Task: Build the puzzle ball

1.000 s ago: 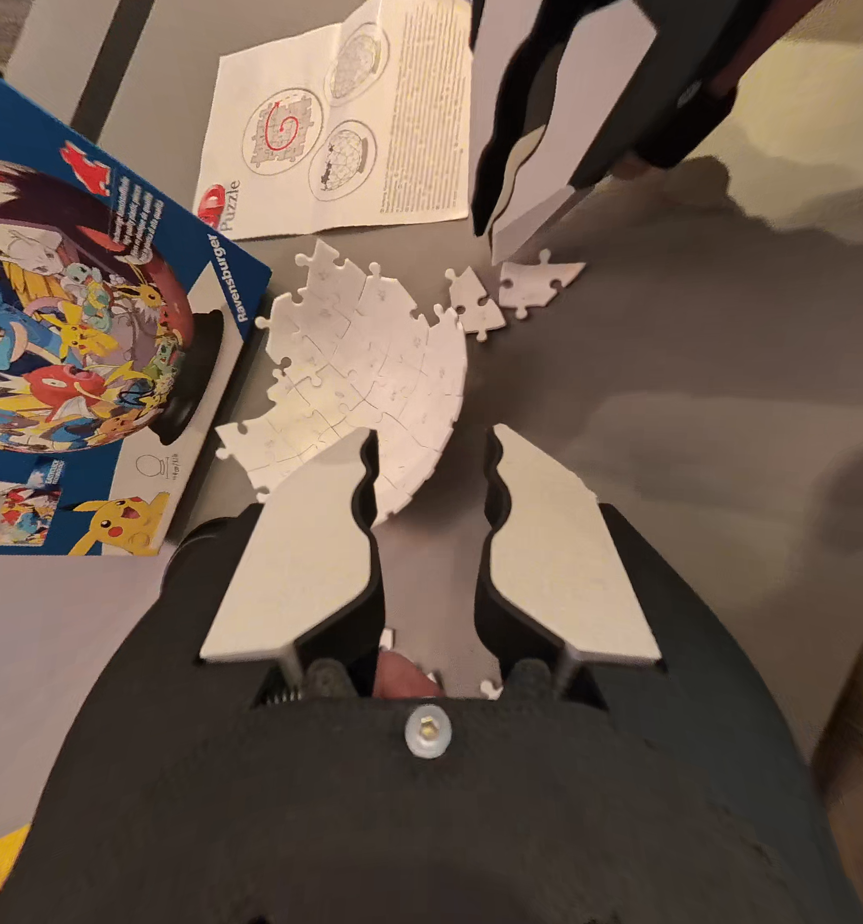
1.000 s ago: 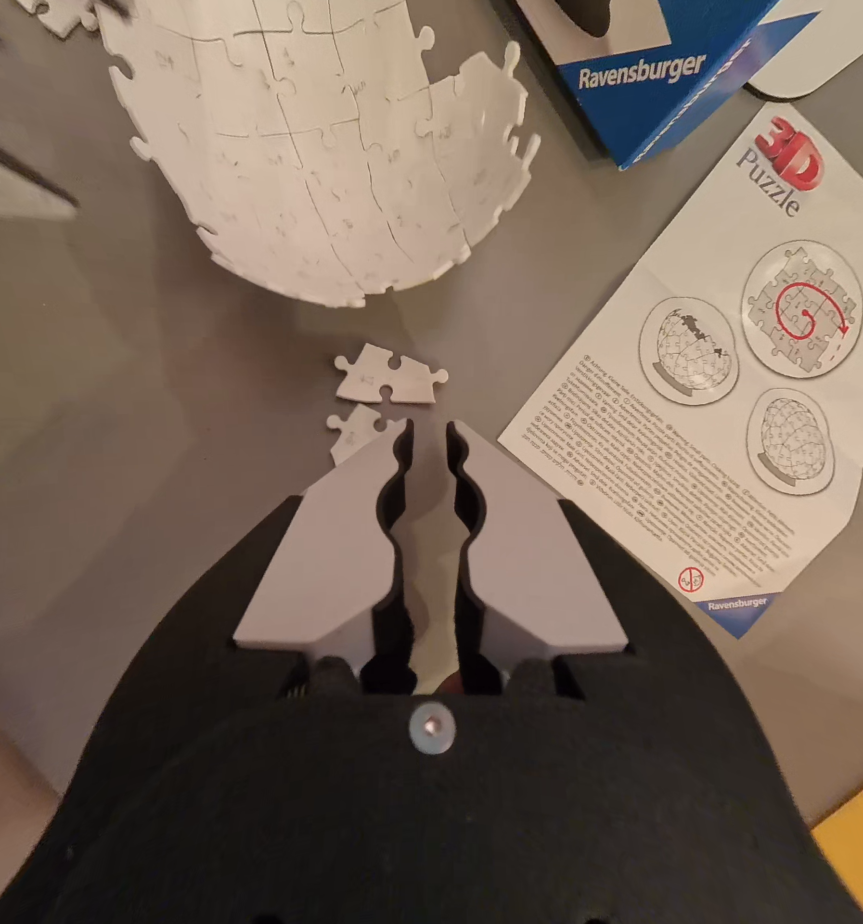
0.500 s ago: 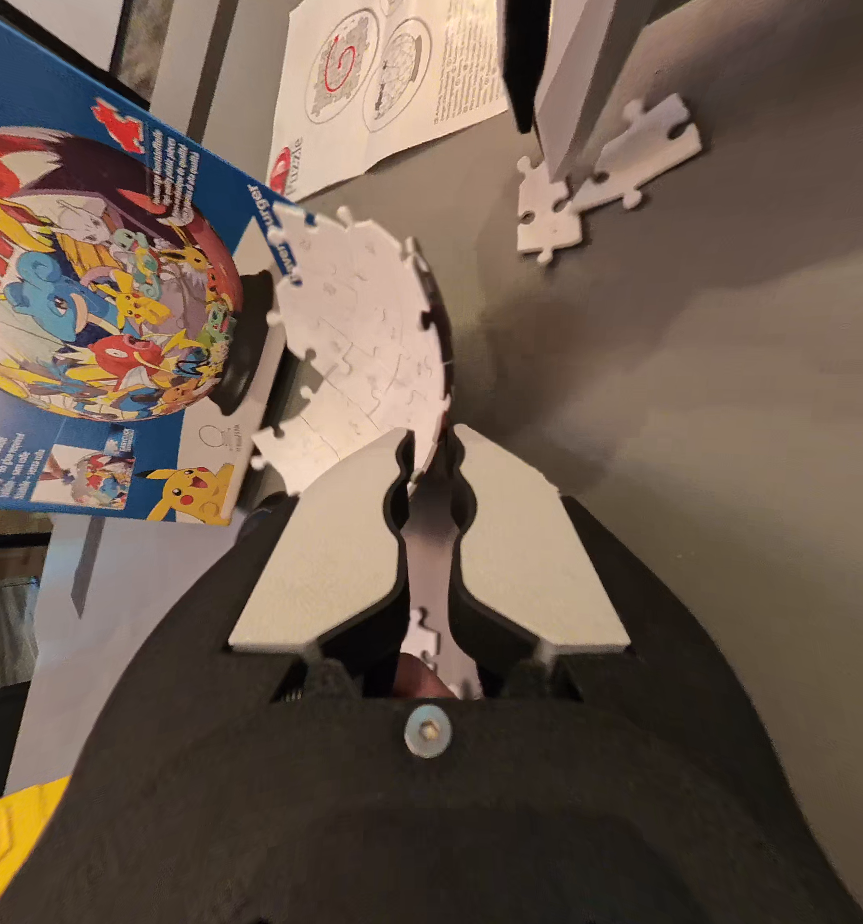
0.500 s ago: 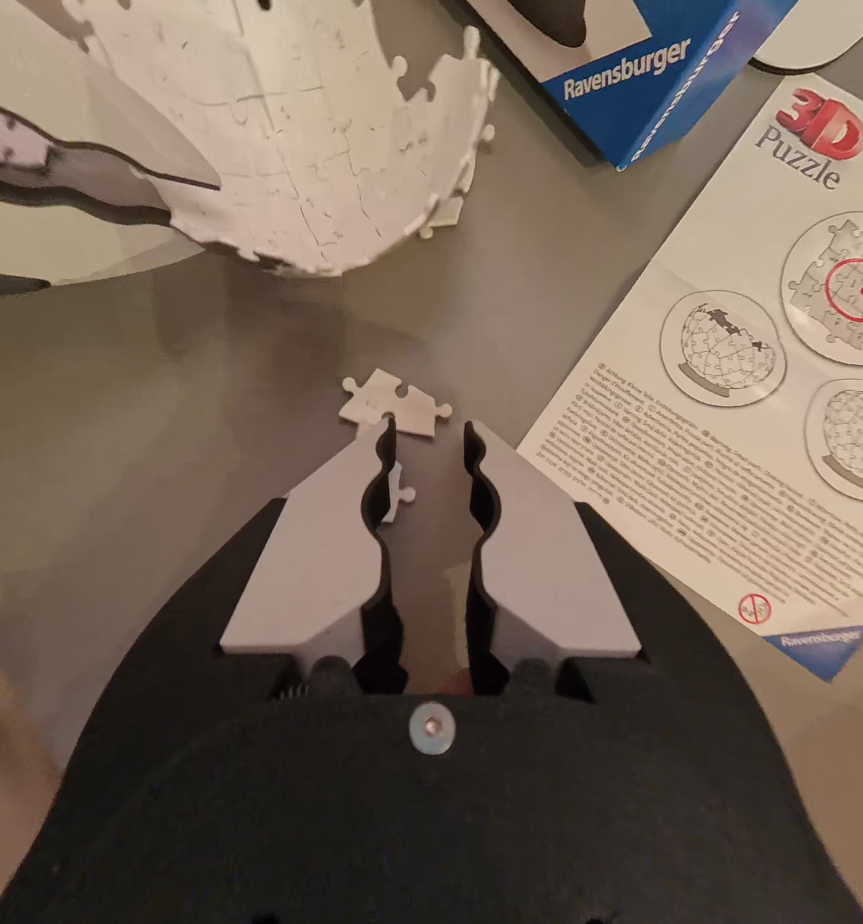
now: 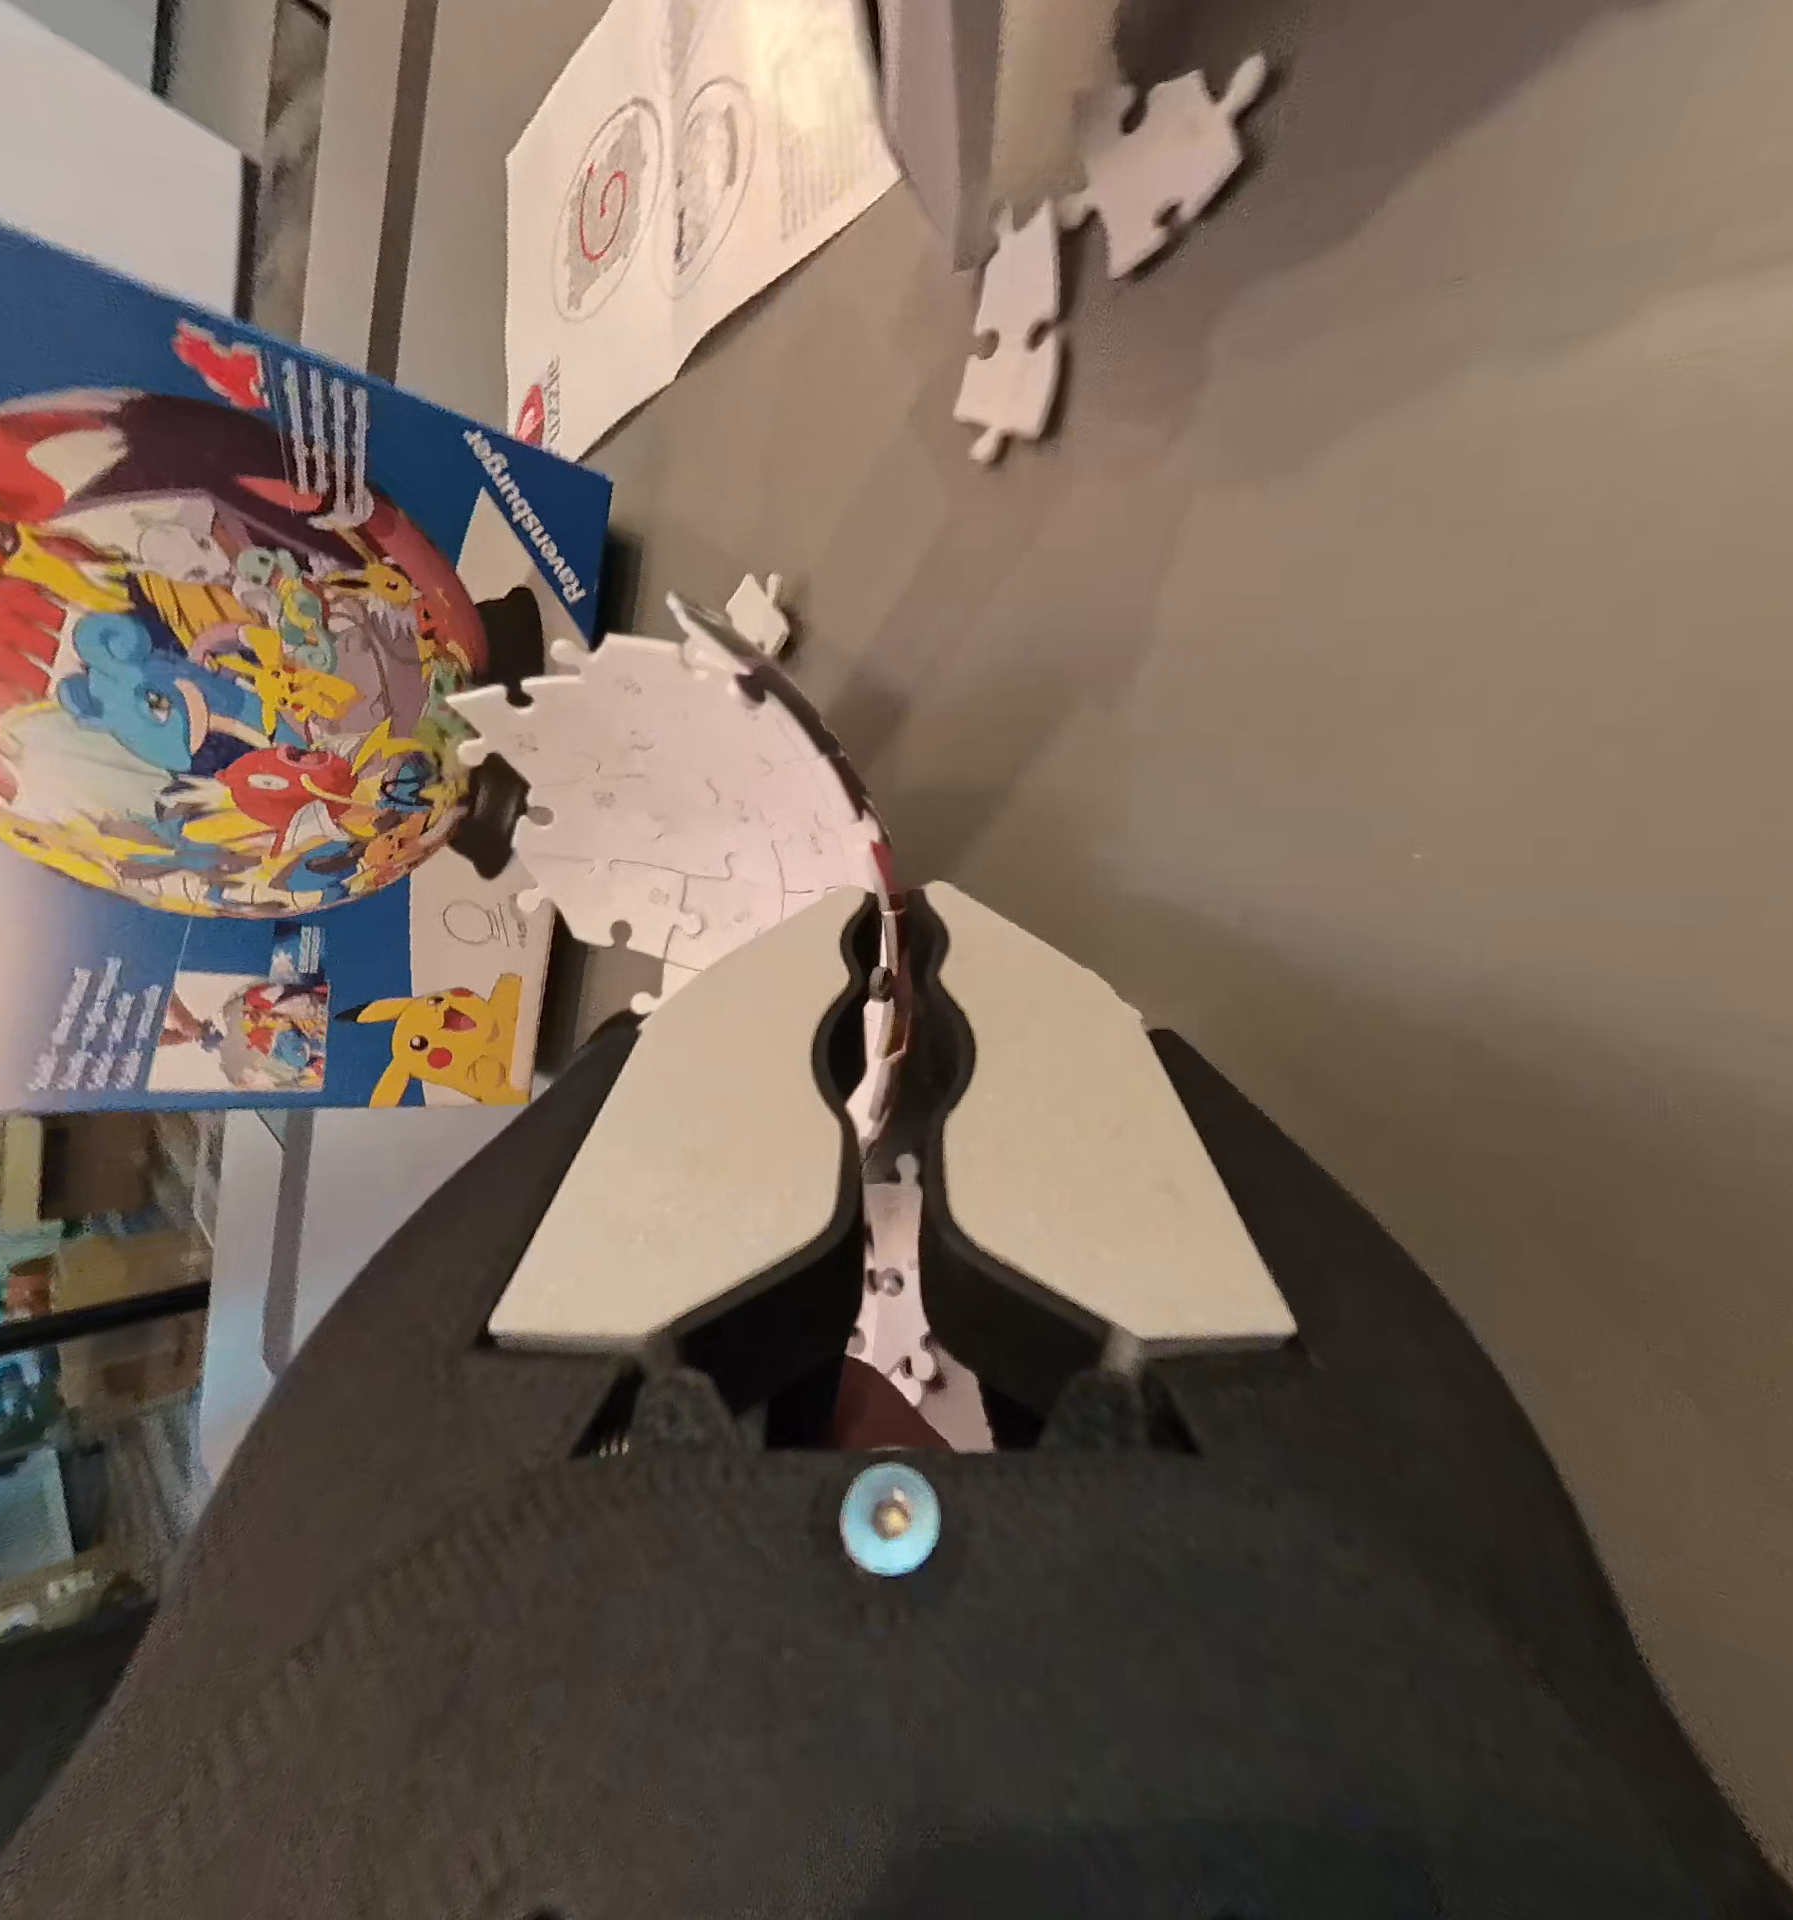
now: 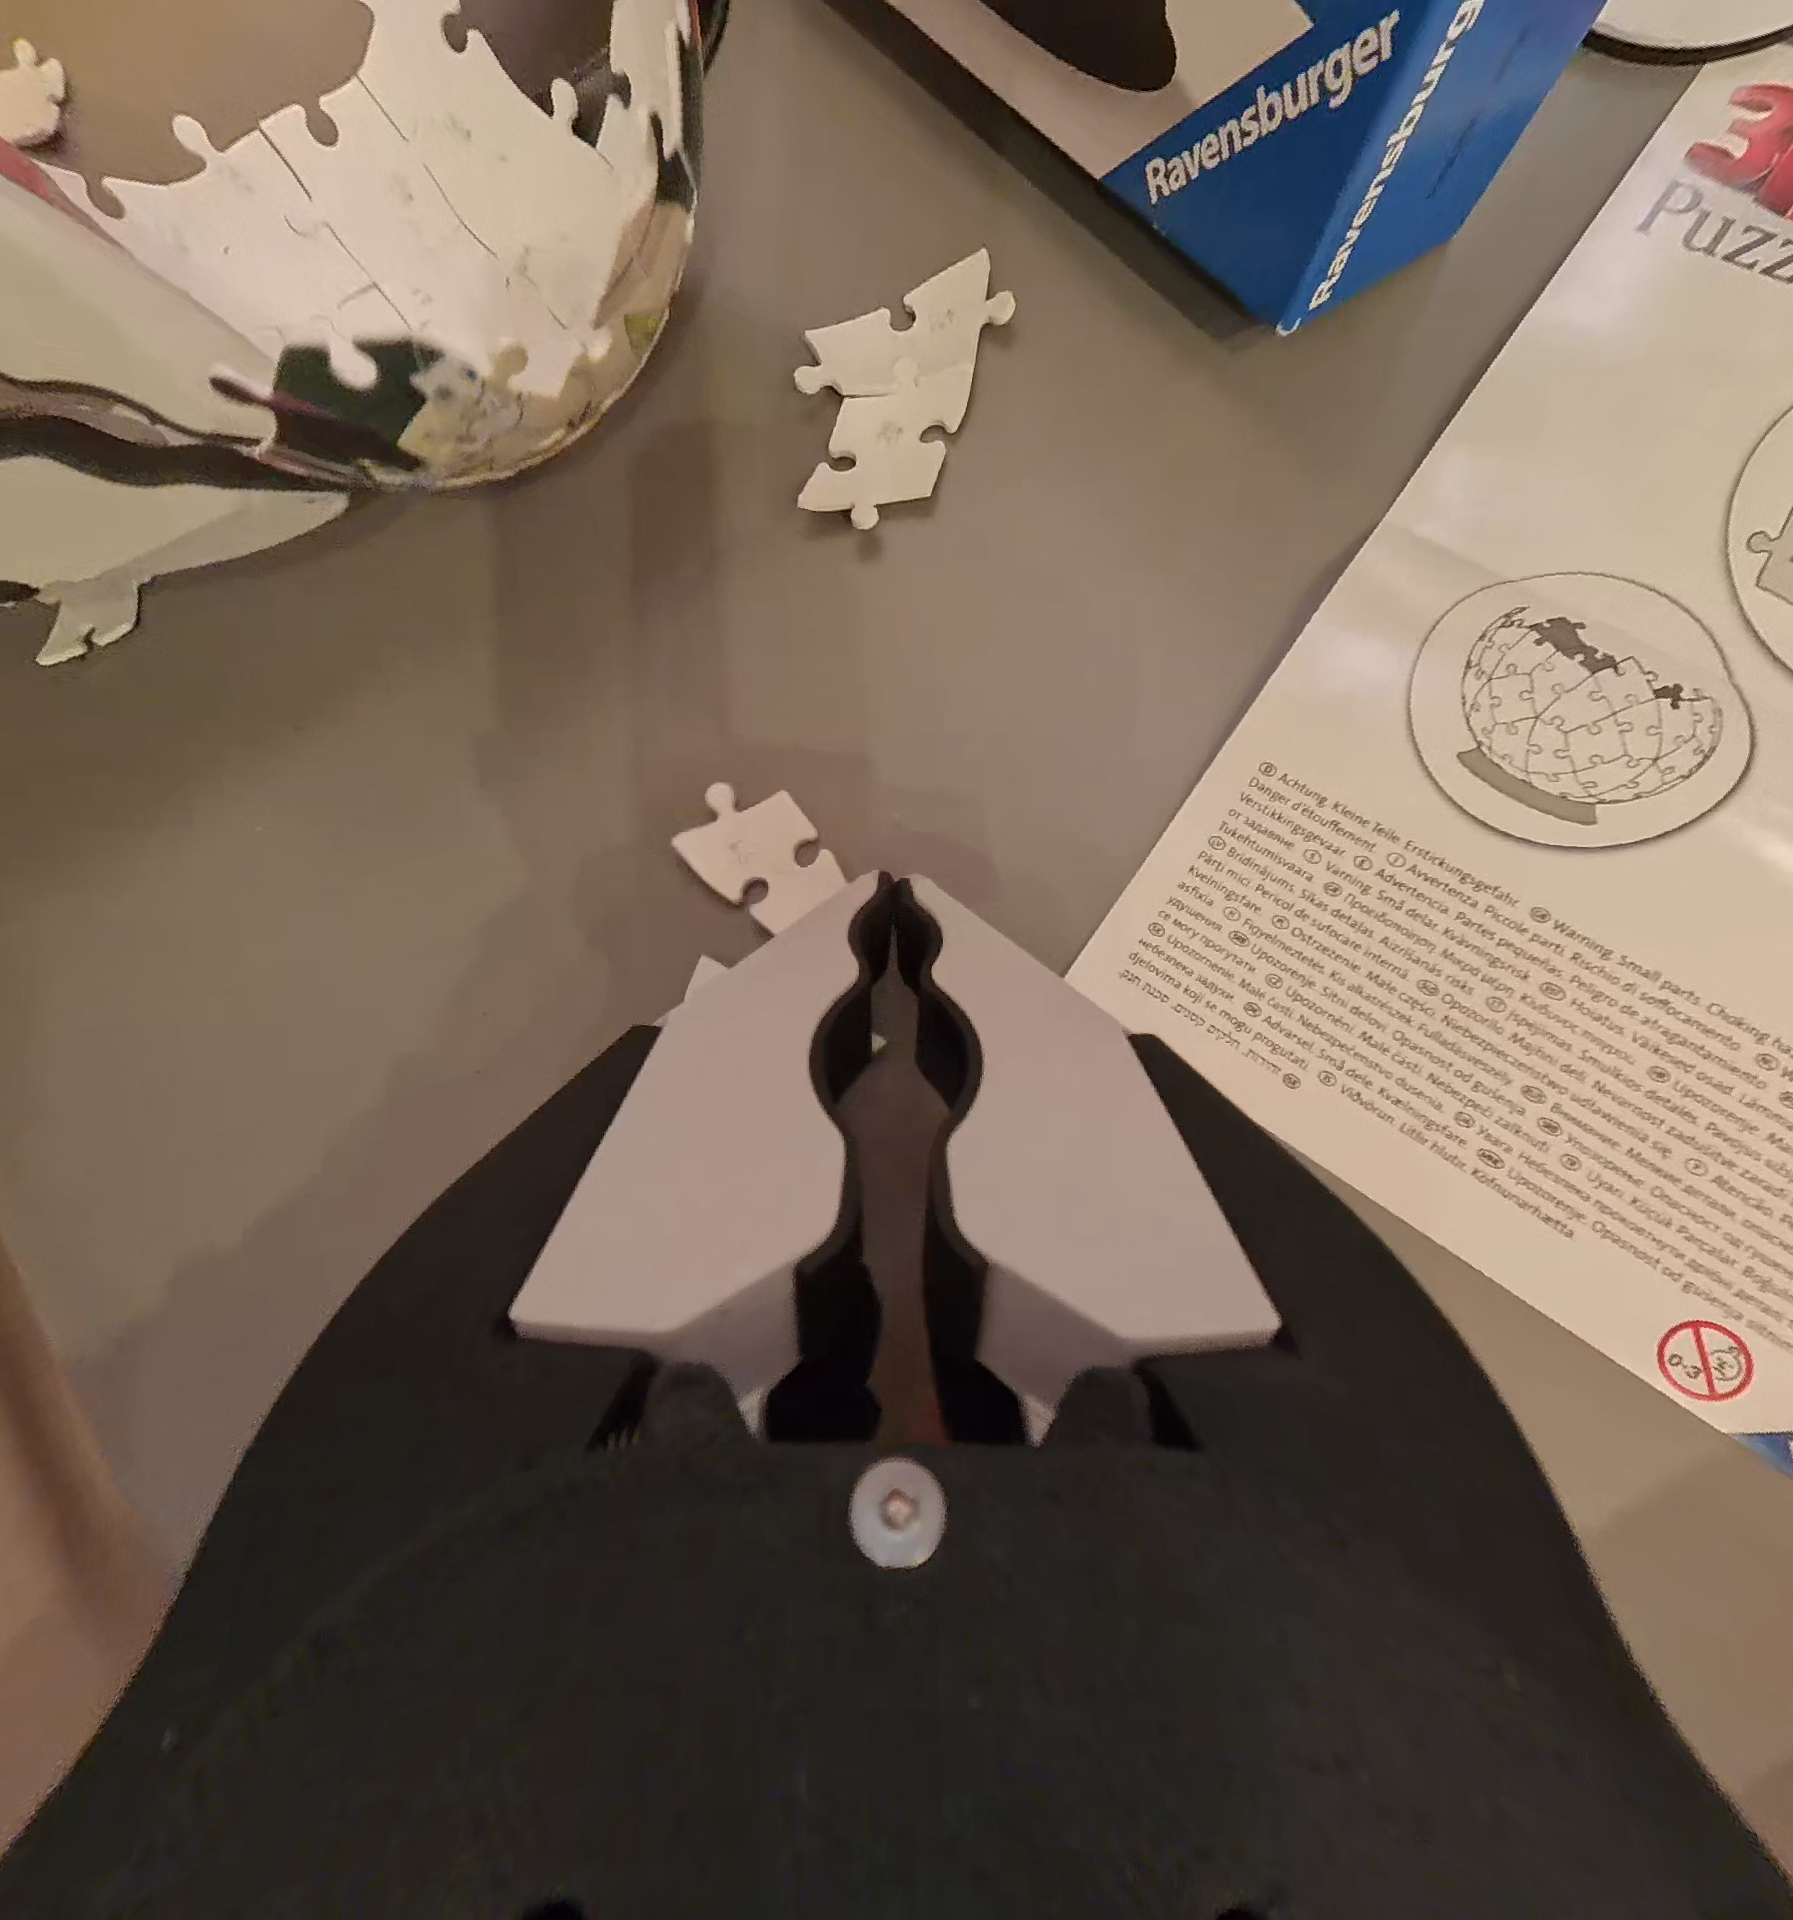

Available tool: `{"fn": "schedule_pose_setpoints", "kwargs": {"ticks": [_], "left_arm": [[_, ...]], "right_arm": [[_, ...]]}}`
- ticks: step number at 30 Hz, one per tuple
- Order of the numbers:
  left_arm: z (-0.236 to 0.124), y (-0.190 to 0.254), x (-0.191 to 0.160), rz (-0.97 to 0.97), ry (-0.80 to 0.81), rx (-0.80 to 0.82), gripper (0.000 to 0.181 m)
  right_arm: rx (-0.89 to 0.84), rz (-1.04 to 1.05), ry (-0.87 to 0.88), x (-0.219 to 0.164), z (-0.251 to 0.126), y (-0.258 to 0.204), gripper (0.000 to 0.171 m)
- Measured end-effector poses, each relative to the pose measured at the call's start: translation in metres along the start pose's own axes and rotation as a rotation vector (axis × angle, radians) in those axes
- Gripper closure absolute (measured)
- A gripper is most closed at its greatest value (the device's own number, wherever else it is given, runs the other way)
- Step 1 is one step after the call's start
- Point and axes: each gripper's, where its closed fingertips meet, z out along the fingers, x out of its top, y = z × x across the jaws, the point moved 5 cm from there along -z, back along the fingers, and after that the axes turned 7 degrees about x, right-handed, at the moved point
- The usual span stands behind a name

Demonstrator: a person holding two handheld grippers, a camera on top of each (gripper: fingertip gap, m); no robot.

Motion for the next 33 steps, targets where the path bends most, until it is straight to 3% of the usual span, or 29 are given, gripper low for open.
{"fn": "schedule_pose_setpoints", "kwargs": {"ticks": [9,13,18,29,31,33], "left_arm": [[-0.022,0.016,0.009,0.205,0.149,-0.108,0.177],[-0.034,0.029,0.008,0.283,0.191,-0.160,0.176],[-0.044,0.036,0.010,0.330,0.217,-0.165,0.175],[-0.052,0.044,0.008,0.332,0.225,-0.155,0.175],[-0.052,0.045,0.008,0.324,0.227,-0.154,0.176],[-0.052,0.047,0.008,0.320,0.228,-0.150,0.176]], "right_arm": [[-0.021,-0.110,0.007,0.006,-0.016,-0.006,0.169],[0.007,-0.184,-0.023,0.007,-0.007,-0.017,0.154],[-0.040,-0.363,-0.151,0.010,0.010,-0.023,0.150],[0.035,-0.370,-0.197,0.014,0.018,-0.027,0.157],[0.042,-0.351,-0.191,0.013,0.018,-0.026,0.170],[0.057,-0.328,-0.170,0.013,0.018,-0.026,0.171]]}}
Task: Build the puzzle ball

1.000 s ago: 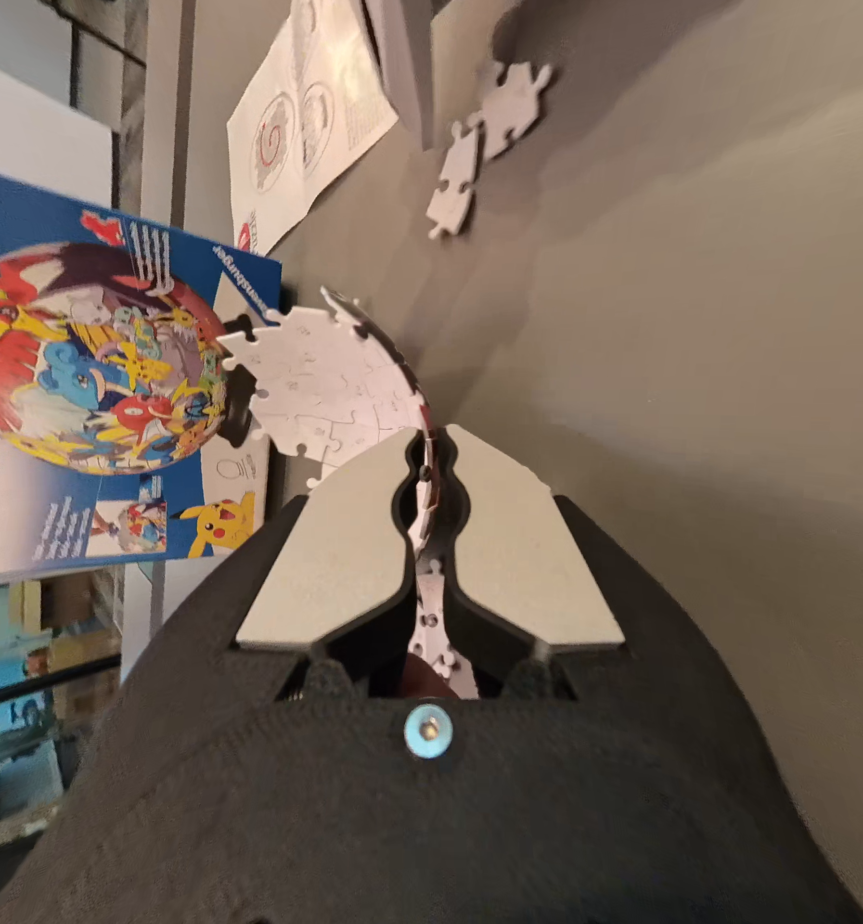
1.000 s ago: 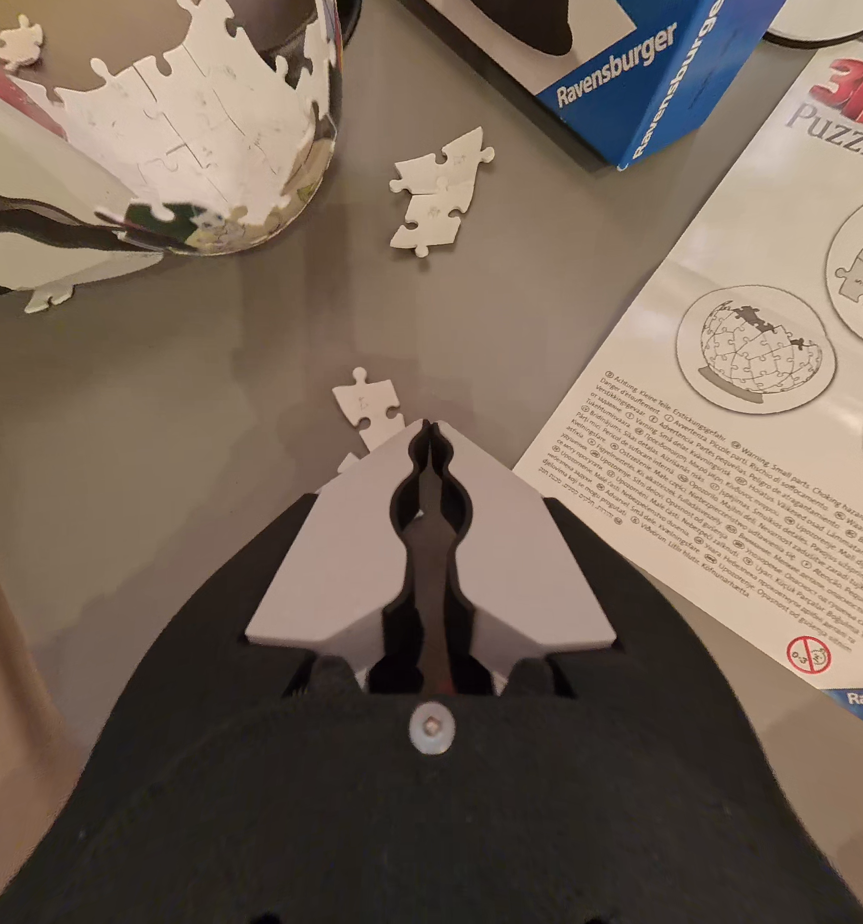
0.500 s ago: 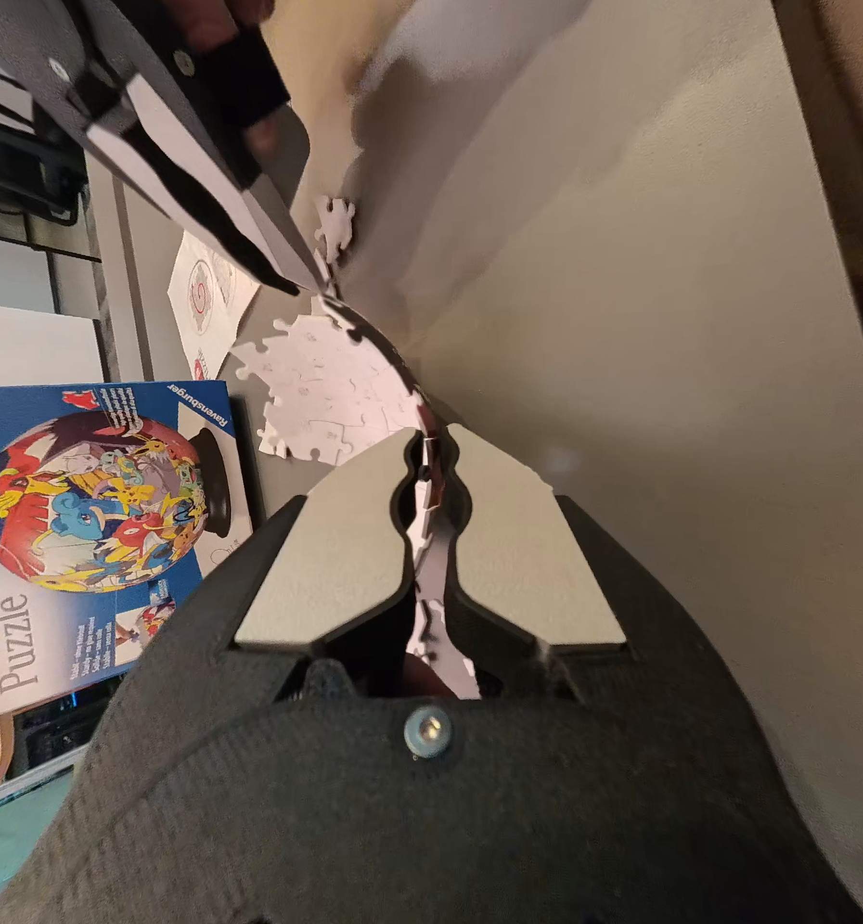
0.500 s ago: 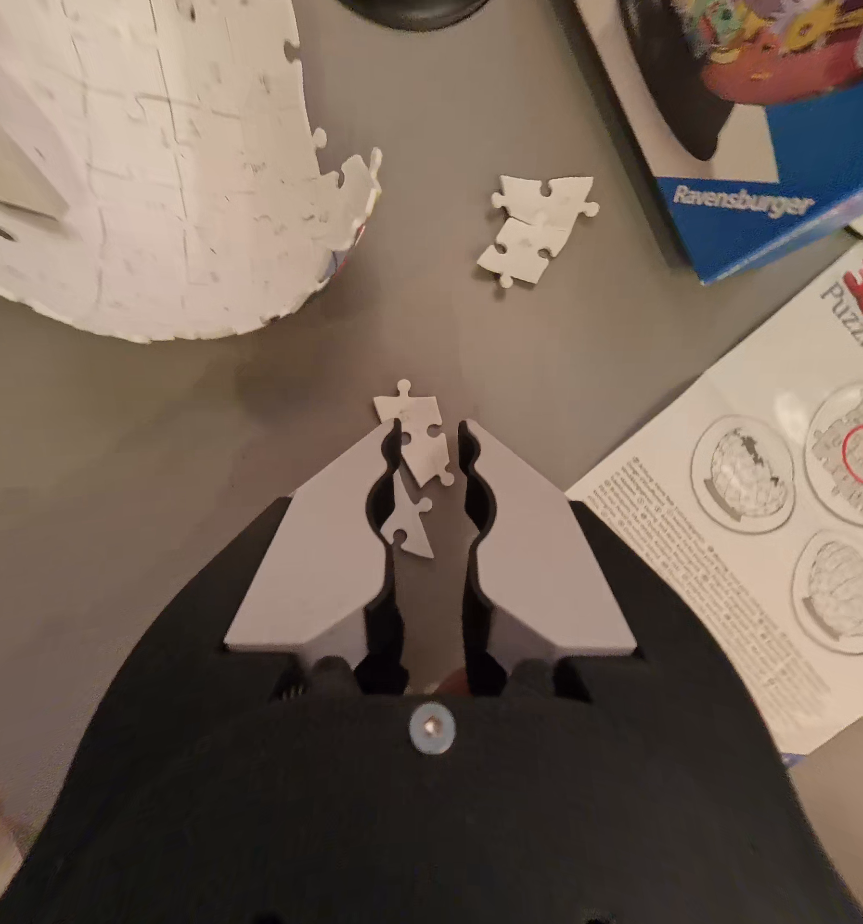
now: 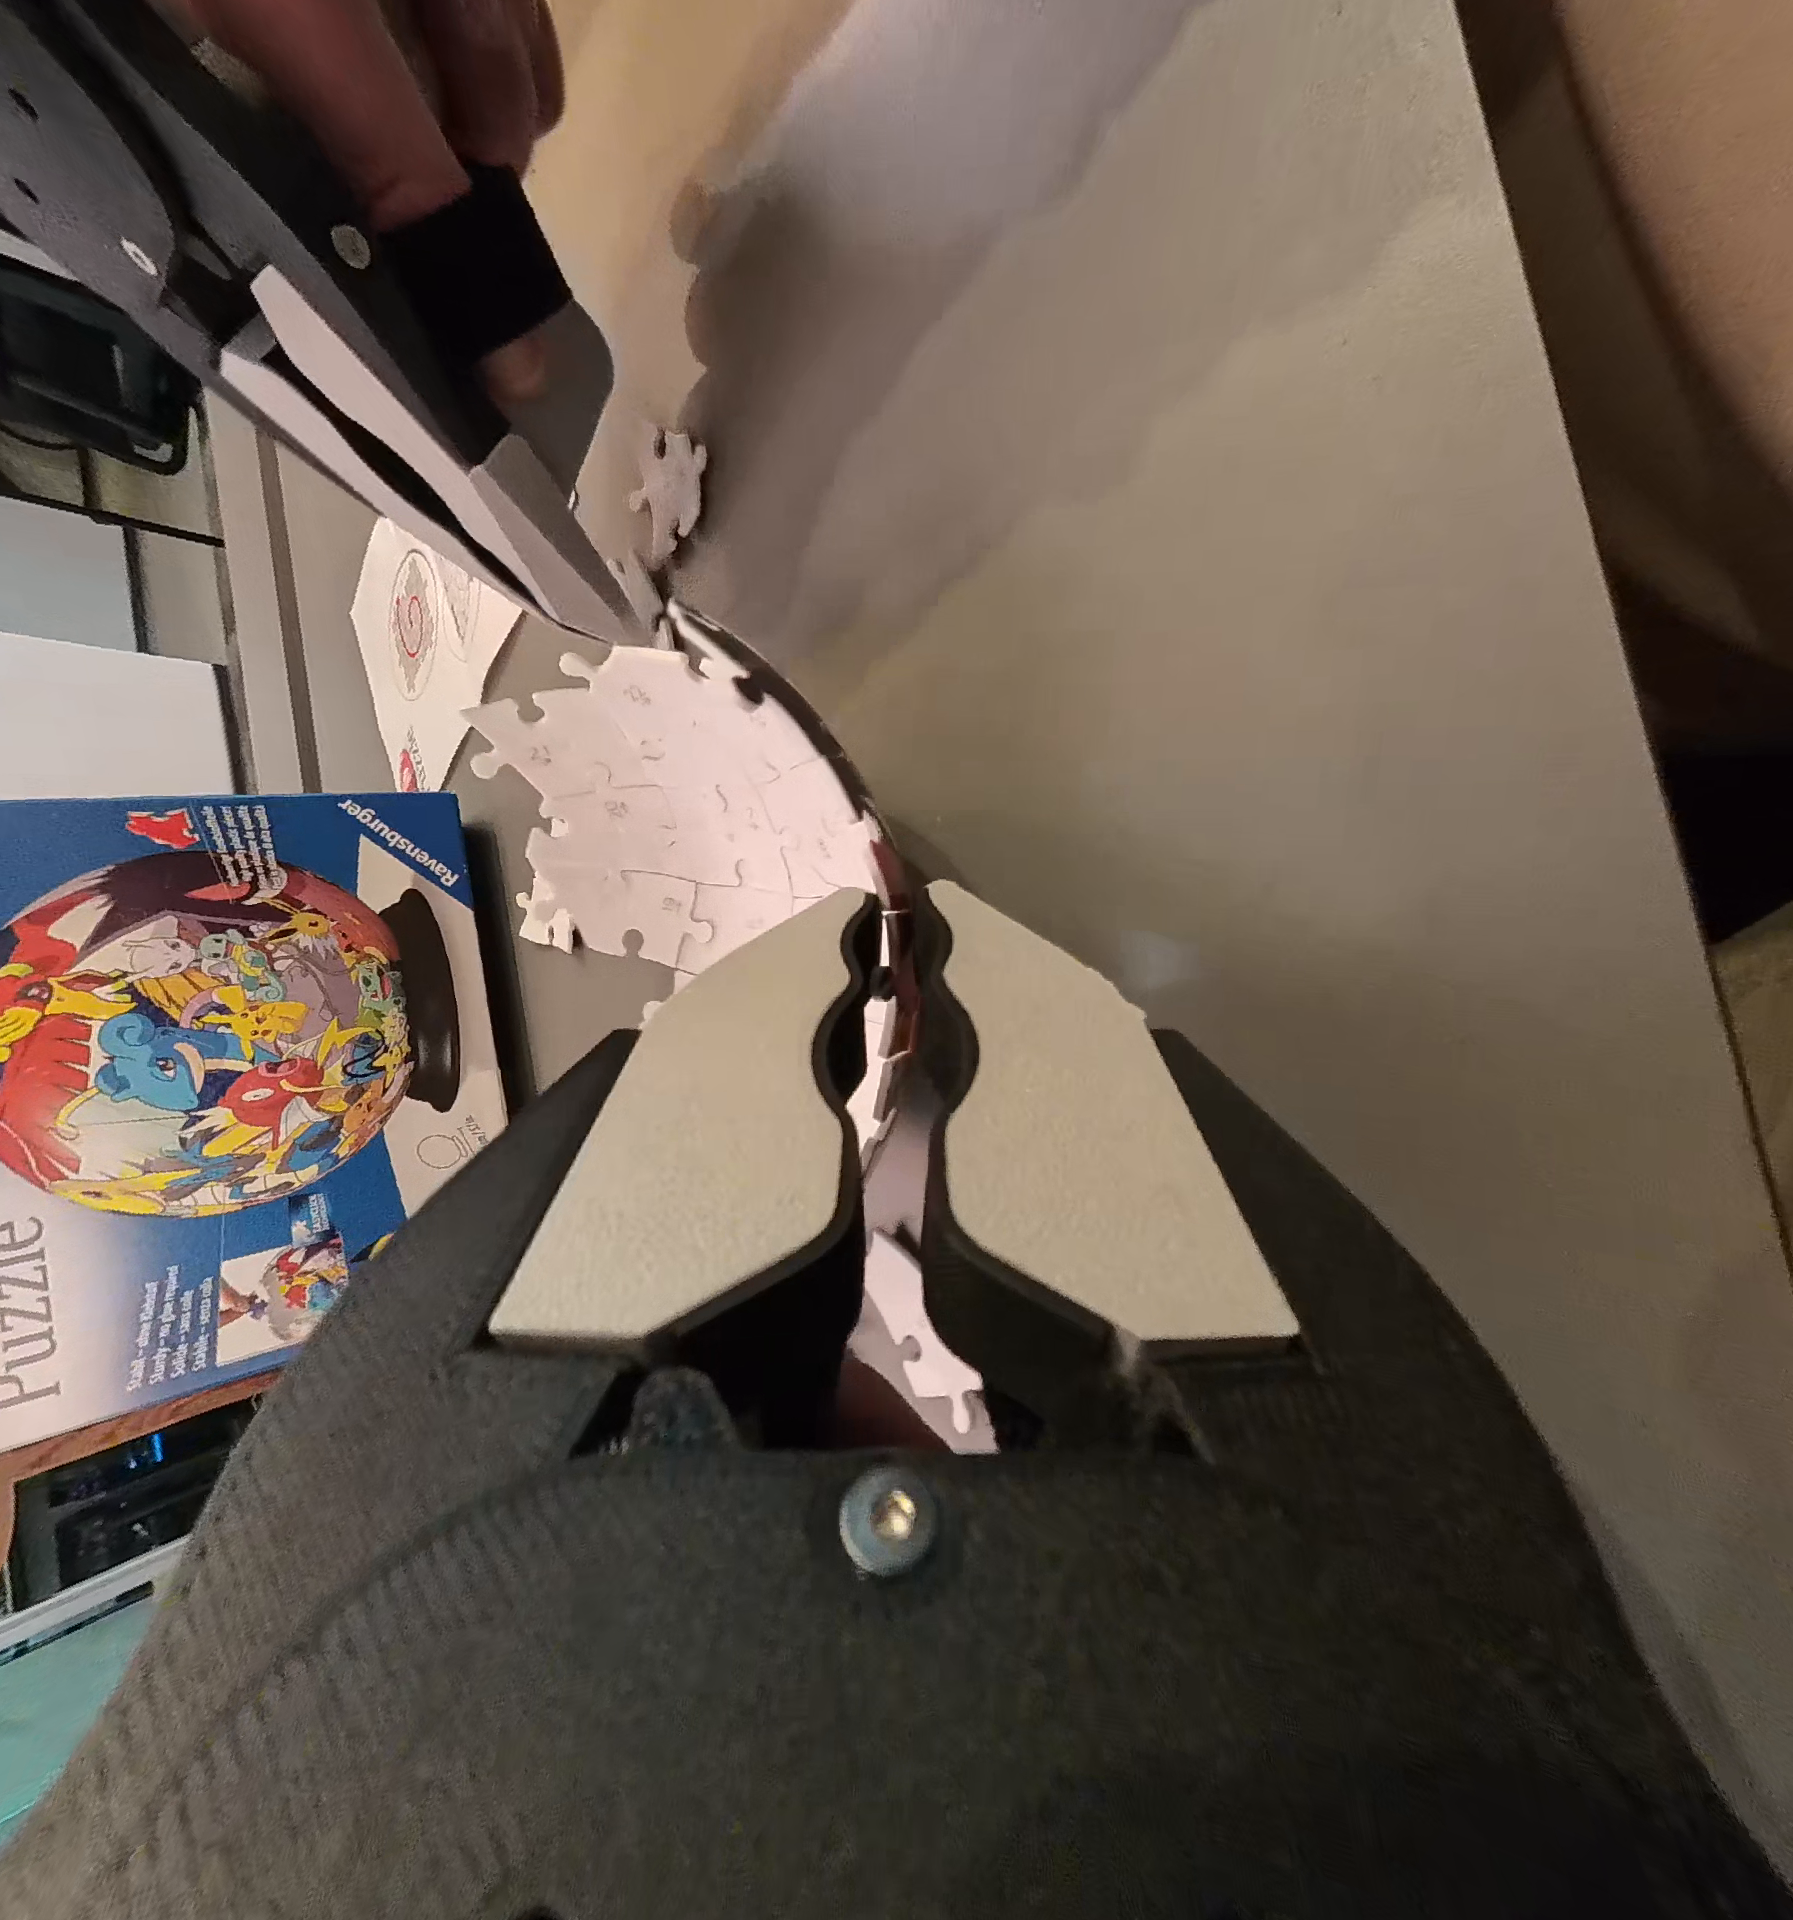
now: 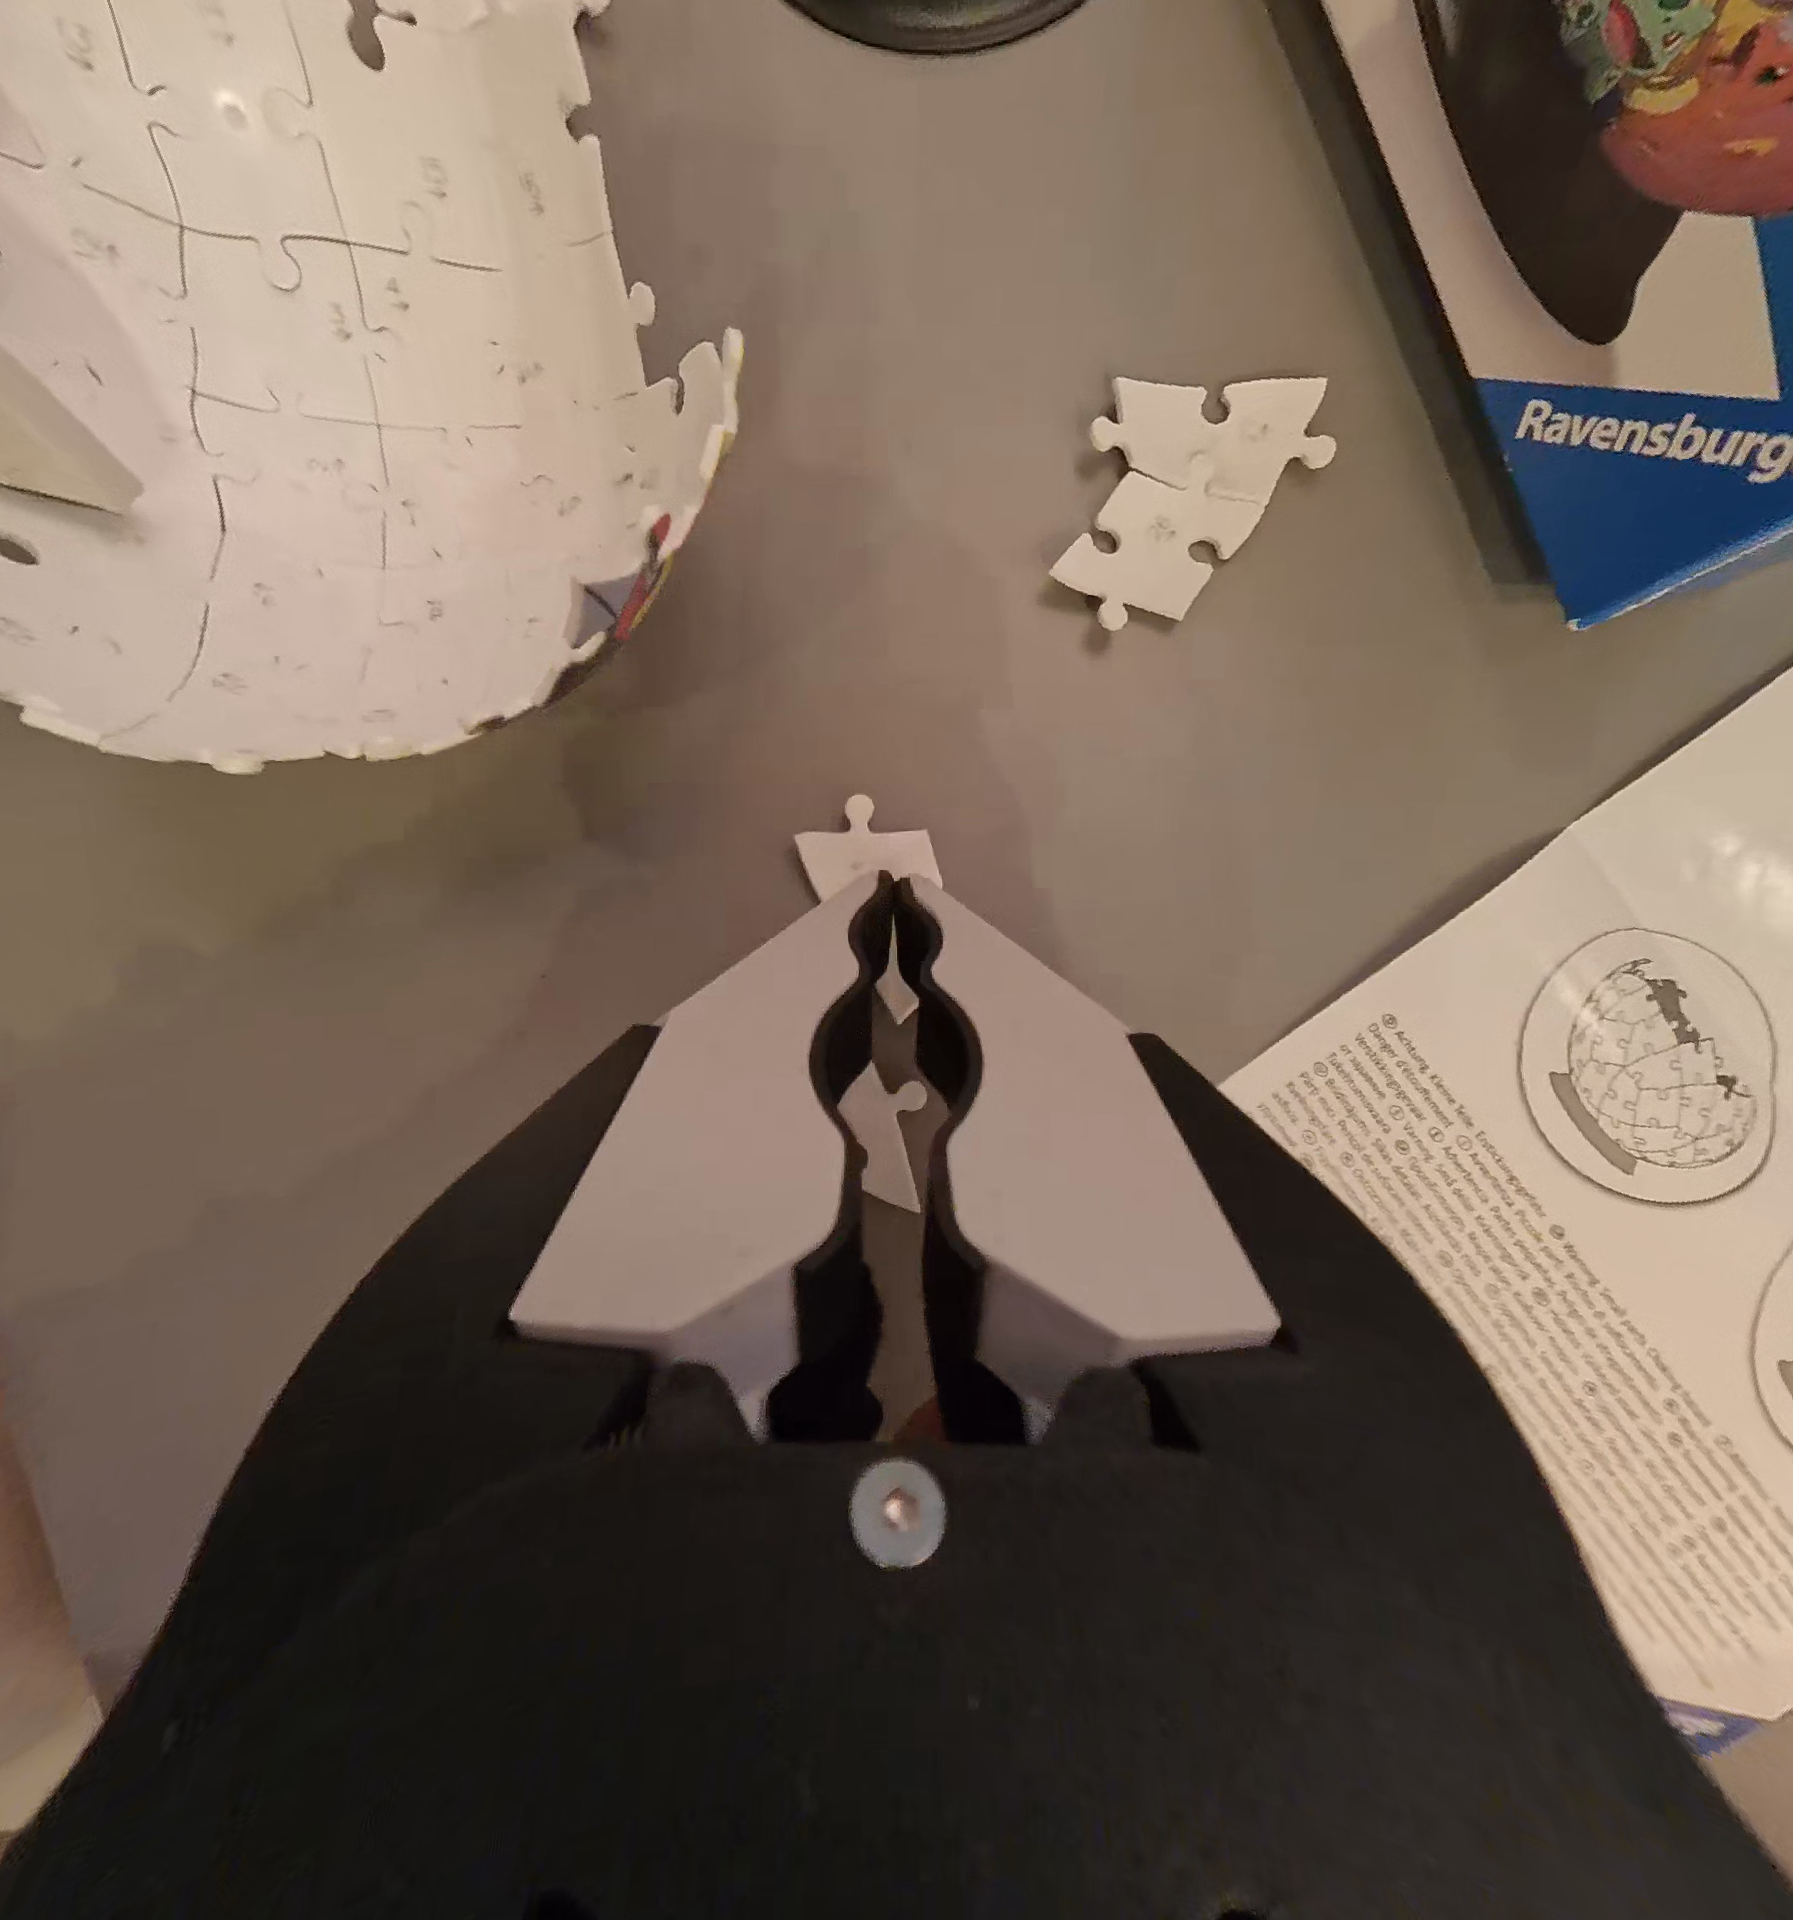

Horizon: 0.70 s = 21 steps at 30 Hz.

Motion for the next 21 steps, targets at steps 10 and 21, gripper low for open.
{"fn": "schedule_pose_setpoints", "kwargs": {"ticks": [10,21], "left_arm": [[0.000,0.003,-0.001,-0.015,0.008,0.001,0.177],[0.000,0.003,-0.002,-0.010,0.002,-0.002,0.177]], "right_arm": [[-0.036,-0.034,-0.008,0.006,-0.014,-0.003,0.146],[0.020,-0.071,-0.075,0.002,0.002,-0.005,0.147]]}}
